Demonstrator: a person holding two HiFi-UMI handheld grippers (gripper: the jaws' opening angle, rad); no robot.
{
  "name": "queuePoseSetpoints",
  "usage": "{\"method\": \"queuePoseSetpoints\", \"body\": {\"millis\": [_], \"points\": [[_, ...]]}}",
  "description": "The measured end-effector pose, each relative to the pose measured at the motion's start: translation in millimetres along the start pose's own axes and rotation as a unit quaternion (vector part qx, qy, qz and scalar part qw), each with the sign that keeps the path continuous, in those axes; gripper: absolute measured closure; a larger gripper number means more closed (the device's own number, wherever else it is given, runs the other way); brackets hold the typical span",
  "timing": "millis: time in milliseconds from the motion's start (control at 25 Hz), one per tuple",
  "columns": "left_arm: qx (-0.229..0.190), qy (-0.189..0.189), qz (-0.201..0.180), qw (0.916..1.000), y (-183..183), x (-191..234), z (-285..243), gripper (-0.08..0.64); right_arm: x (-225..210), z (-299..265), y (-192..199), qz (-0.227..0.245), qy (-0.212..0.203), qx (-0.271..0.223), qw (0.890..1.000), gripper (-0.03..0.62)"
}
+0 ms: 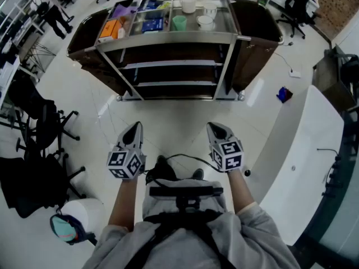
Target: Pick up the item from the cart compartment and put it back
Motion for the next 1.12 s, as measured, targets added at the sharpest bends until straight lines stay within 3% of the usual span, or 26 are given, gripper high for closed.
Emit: {"method": "queuePoseSetpoints", "body": {"millis": [280,840,1120], "points": [[-0.007,0.013,-0.002,0.9999,-5.2,24.5,-37.8,0.554,-7.3,-35.0,-11.2,0.006,0.001,-0.005,1.000,0.583],[0.010,0.094,0.001,0.9955,-38.5,159.7,-183.1,0.554,3.8,-202.3,-56.0,-0.011,0.065,-0.008,0.998,0.583],[0.026,0.138,-0.002,0.9901,-57.1,199.8,-232.1,0.554,13.4,-260.9,-75.9,-0.018,0.096,-0.007,0.995,0.583]]}}
Point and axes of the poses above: the fingertips, and each gripper's own axes: z backward along the fingers, x to its left, y out of its underside, the point moved 4 cm from there along z, backward along the fingers, and after that the axes turned 12 degrees about -x, right-handed, at the moved point
